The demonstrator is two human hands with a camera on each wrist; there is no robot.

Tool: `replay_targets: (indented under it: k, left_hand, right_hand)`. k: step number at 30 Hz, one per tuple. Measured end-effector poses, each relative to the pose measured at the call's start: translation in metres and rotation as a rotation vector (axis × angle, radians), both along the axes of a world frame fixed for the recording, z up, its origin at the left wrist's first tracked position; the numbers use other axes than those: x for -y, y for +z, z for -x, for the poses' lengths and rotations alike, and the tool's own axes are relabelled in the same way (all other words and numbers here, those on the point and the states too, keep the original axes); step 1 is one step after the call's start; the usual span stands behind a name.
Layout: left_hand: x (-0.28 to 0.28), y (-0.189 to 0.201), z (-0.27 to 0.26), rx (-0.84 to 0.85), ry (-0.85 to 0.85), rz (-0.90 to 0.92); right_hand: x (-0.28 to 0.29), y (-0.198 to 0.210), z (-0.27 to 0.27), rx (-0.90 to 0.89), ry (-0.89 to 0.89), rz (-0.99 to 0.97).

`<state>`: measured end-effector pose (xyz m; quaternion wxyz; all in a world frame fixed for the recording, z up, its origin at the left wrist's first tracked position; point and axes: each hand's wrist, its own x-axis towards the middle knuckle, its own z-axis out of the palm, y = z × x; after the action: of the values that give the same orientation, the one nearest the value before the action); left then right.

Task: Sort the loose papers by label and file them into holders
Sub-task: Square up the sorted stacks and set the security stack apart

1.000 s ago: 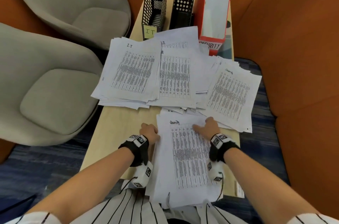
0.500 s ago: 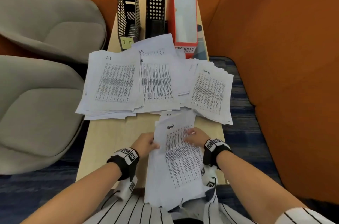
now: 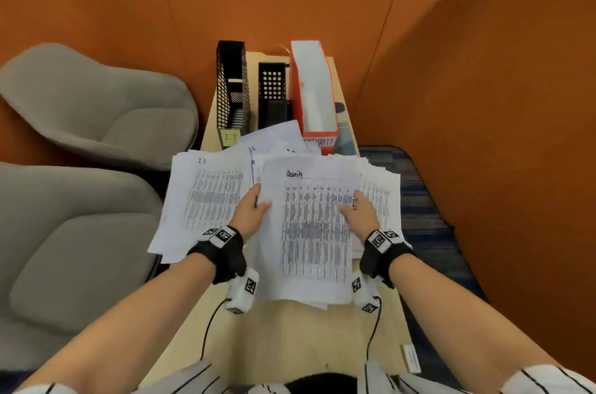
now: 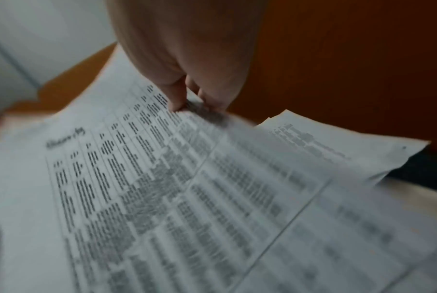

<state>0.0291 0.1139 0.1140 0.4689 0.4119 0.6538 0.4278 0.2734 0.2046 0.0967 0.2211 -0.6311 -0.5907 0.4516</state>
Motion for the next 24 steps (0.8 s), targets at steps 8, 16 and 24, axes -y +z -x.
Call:
replay_targets:
  k: [8, 16, 24]
  left_hand:
    - [-0.028, 0.019, -0.015, 0.250, -0.044, 0.124]
    - [-0.054, 0.002, -0.043, 0.169, 0.152, 0.138]
    - [-0.061, -0.012, -0.045, -0.034, 0.268, 0.099]
  right_hand:
    - [-0.026, 0.030, -0.023, -0.081, -0.175, -0.072]
    - [-0.032, 0.006, -0.058, 0.111, -0.283, -0.137]
    - [-0.069, -0.015, -0.113, 0.071, -0.324, -0.186]
